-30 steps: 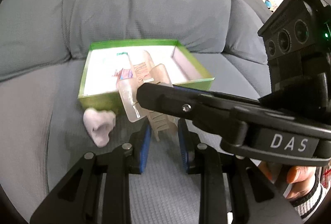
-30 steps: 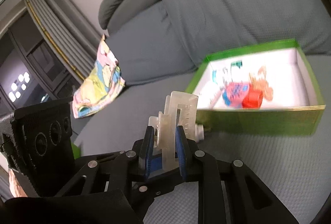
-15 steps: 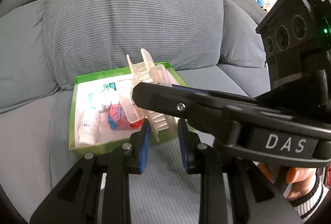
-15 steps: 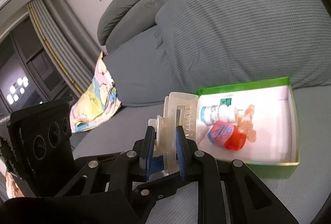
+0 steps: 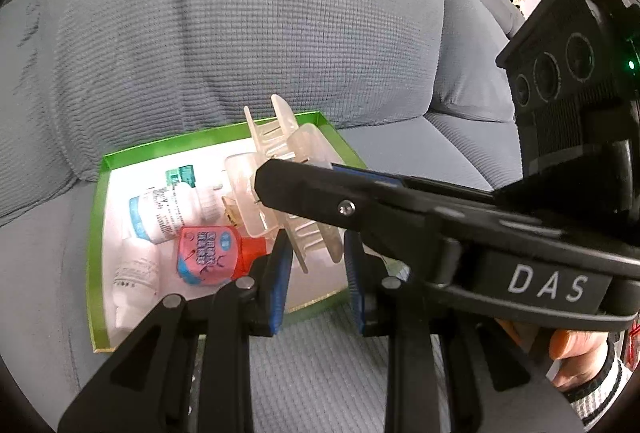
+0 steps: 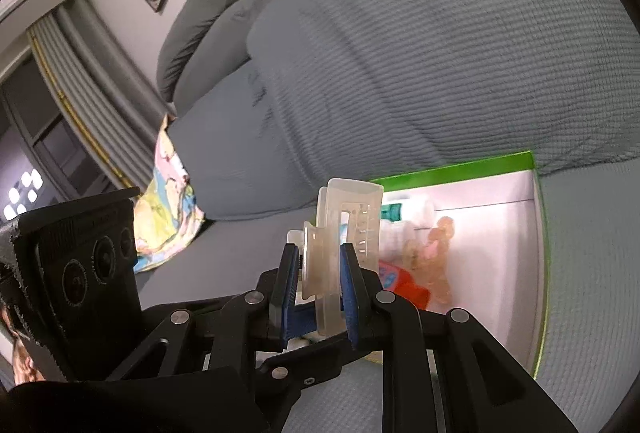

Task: Organize rigid objects
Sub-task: 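Carry the translucent clip with the right gripper over the green box, then open the right gripper to drop the clip into the box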

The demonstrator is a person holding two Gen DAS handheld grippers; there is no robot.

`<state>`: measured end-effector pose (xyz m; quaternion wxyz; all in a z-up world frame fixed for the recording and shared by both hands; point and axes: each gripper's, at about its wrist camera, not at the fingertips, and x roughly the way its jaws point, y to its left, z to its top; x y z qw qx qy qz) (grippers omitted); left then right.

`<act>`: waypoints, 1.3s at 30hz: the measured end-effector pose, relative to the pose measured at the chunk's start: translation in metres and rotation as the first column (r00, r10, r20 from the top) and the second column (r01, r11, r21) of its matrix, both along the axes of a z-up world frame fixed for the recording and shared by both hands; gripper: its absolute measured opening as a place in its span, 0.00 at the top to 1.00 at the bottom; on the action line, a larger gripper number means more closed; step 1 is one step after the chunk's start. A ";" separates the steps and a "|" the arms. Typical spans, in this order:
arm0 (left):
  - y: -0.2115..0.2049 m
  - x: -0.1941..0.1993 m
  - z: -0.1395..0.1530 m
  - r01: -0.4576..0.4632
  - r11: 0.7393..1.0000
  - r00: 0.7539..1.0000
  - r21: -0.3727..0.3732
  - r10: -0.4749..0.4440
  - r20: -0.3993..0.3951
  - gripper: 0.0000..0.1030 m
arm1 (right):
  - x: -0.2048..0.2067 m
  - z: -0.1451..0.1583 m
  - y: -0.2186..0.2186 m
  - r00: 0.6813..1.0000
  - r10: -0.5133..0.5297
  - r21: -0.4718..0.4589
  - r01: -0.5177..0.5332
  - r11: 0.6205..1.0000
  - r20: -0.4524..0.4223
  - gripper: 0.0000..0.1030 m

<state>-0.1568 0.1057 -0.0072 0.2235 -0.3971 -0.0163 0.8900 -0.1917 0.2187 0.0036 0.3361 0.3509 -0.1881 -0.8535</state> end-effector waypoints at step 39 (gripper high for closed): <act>0.005 -0.036 -0.045 -0.061 0.995 0.983 -0.075 0.072 0.166 0.19 | -0.045 -0.051 -0.003 0.984 -0.107 0.114 0.092 0.989 0.140 0.56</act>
